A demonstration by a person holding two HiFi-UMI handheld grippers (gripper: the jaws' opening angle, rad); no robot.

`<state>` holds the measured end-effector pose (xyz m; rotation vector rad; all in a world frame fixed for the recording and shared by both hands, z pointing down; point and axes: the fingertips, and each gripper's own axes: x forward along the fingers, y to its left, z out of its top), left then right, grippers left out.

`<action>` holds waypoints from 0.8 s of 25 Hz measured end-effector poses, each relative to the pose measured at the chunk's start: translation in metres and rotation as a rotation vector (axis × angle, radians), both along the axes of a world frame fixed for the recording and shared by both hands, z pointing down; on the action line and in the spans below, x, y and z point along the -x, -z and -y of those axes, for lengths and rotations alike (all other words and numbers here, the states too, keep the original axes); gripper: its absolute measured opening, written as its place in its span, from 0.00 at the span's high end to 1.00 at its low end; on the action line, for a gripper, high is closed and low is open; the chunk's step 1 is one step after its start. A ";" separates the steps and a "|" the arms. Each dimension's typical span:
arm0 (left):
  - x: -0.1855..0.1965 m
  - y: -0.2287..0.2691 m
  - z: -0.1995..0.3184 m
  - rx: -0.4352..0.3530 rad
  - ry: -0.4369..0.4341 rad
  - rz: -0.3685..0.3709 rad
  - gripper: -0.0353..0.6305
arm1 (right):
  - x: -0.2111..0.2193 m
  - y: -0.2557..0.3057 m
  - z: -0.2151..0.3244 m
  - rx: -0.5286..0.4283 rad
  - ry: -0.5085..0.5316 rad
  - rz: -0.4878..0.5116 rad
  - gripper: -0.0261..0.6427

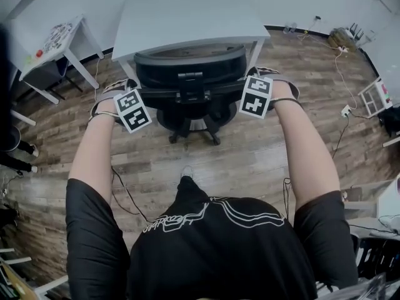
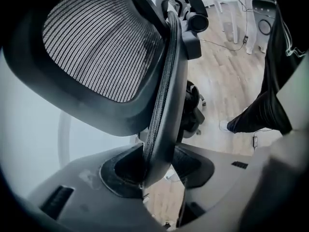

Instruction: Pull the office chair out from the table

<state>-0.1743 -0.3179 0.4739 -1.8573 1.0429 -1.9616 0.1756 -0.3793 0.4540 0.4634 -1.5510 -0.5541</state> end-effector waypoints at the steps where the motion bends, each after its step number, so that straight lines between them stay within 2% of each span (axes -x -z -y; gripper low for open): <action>1: -0.003 0.000 -0.008 -0.001 -0.001 0.004 0.69 | -0.004 0.000 -0.009 0.005 0.003 0.001 0.66; 6: -0.019 -0.006 -0.050 0.009 0.003 0.060 0.69 | -0.019 -0.005 -0.054 0.015 0.043 0.044 0.66; 9: -0.025 -0.008 -0.072 0.022 0.008 0.054 0.69 | -0.024 -0.006 -0.075 0.018 0.068 0.030 0.66; 14: -0.032 -0.006 -0.098 0.000 -0.005 0.050 0.69 | -0.030 -0.004 -0.098 -0.005 0.096 0.036 0.66; 20: -0.046 -0.011 -0.123 -0.001 -0.008 0.053 0.70 | -0.044 -0.008 -0.119 -0.047 0.088 0.026 0.66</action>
